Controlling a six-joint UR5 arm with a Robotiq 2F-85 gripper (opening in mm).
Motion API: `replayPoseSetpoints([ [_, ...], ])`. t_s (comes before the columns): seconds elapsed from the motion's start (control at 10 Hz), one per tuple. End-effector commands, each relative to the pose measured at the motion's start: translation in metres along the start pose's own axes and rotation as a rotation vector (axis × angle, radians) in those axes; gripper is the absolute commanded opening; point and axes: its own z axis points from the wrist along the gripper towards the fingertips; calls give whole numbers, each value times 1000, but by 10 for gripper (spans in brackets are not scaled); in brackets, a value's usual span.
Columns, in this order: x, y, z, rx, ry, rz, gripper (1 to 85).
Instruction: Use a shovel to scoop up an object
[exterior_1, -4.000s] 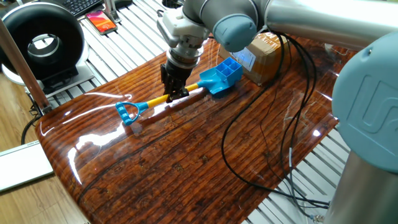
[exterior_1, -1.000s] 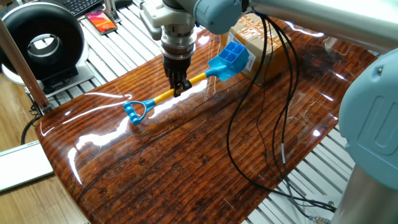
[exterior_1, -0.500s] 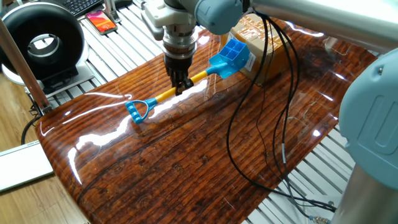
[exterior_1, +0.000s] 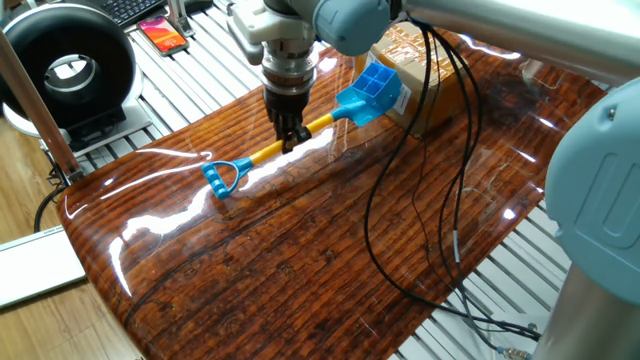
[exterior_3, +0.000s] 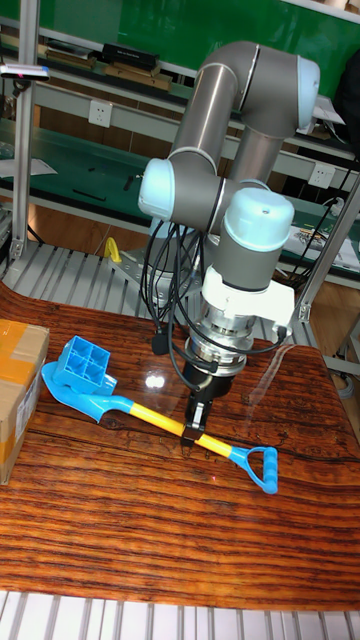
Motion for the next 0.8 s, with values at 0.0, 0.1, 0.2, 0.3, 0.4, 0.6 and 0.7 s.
replayPoseSetpoints([
  [0.0,-6,-4,-1,13,-26,1,13],
  [0.1,-6,-7,-1,23,-29,-6,13],
  [0.2,-10,-10,-2,36,-42,-7,13],
  [0.3,-12,-12,-2,44,-48,-8,13],
  [0.4,-12,-13,-2,46,-49,-5,13],
  [0.6,-25,-11,-7,38,-57,16,13],
  [0.7,-39,-9,-13,32,-58,30,13],
])
